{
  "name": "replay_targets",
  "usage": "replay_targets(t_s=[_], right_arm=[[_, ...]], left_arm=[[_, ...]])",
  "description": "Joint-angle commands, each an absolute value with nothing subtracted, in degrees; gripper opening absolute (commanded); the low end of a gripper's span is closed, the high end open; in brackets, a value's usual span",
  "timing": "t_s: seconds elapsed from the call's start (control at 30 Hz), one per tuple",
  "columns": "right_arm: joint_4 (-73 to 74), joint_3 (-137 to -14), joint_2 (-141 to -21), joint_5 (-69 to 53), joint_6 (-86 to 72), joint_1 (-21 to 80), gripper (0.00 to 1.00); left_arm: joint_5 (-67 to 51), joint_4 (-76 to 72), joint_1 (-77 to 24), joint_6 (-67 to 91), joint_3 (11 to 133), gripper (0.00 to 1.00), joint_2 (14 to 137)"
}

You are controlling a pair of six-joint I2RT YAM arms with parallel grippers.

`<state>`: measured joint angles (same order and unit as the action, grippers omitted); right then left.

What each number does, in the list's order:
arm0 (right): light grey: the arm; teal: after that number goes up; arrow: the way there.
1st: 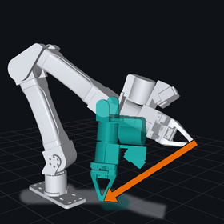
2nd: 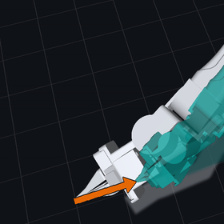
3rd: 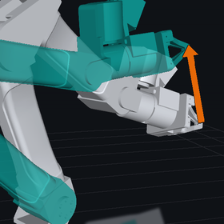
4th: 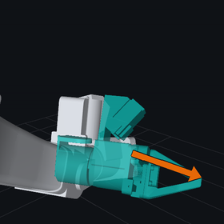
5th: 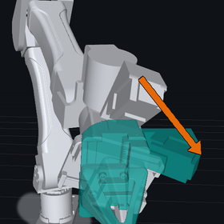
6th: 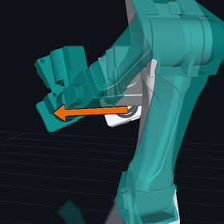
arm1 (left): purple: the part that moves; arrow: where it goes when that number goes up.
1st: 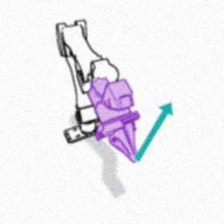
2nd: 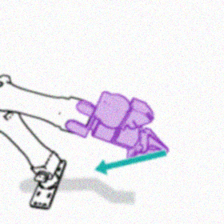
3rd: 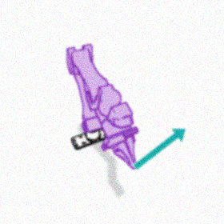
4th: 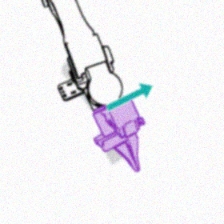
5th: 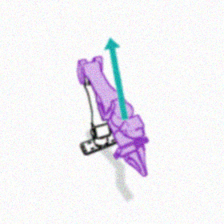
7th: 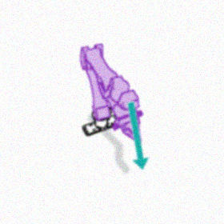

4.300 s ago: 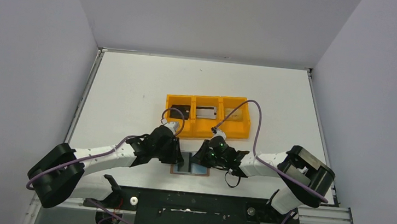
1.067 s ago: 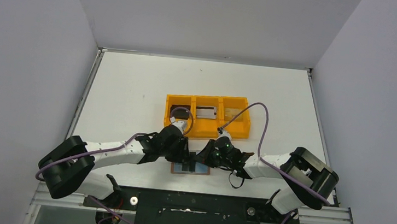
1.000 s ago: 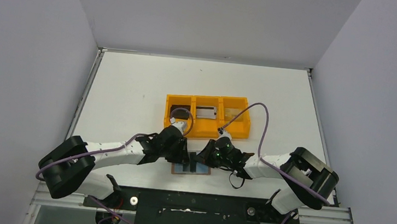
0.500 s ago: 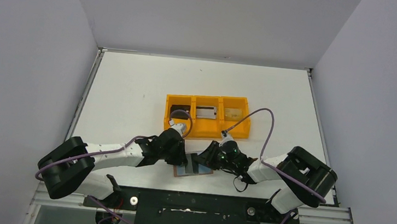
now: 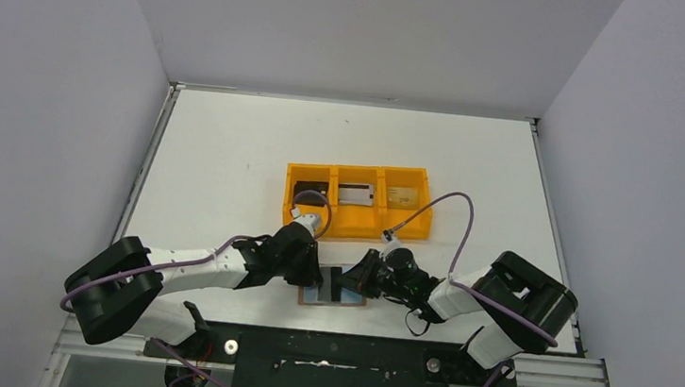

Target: Take the credit cards out of the card holder

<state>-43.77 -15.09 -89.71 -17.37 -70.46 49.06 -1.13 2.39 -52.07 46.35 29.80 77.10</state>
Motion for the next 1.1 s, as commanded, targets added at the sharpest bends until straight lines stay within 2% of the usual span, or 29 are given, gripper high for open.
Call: replay_targets(t_s=[0.0, 0.07, 0.17, 0.3, 0.47, 0.57, 0.63, 0.77, 1.07], right_arm=[[-41.44, -15.08, -85.83, -15.54, -69.9, 49.45, 0.04], [-41.16, -14.68, -84.7, -15.34, -69.9, 49.29, 0.06], [-44.75, -13.66, -85.13, -17.46, -70.92, 48.62, 0.16], [-48.45, -13.67, -87.78, -19.31, -71.84, 48.91, 0.23], [-52.19, -12.42, -89.38, -19.57, -73.27, 49.26, 0.27], [-51.74, -12.39, -88.89, -19.38, -73.16, 49.46, 0.21], [-50.31, -12.46, -88.26, -18.98, -72.95, 49.48, 0.12], [-46.87, -12.35, -86.4, -17.51, -72.19, 49.44, 0.04], [-42.83, -11.27, -82.71, -15.64, -71.67, 49.09, 0.0]], left_arm=[[-1.28, 5.39, -52.91, 46.32, 28.31, 0.07, 77.6], [-1.24, 5.28, -52.92, 46.26, 28.22, 0.06, 77.52], [-1.31, 5.4, -52.96, 46.03, 28.34, 0.05, 77.44], [-1.34, 5.32, -52.92, 46.12, 28.48, 0.04, 77.26], [-1.36, 5.53, -52.94, 46.42, 28.41, 0.03, 77.19], [-1.19, 5.79, -52.98, 46.55, 28.39, 0.02, 76.95], [-0.86, 6.05, -52.91, 46.5, 28.39, 0.02, 76.83], [-0.68, 6.07, -52.92, 46.73, 28.32, 0.02, 76.73], [-0.25, 7.54, -52.91, 46.04, 28.38, 0.02, 75.91]])
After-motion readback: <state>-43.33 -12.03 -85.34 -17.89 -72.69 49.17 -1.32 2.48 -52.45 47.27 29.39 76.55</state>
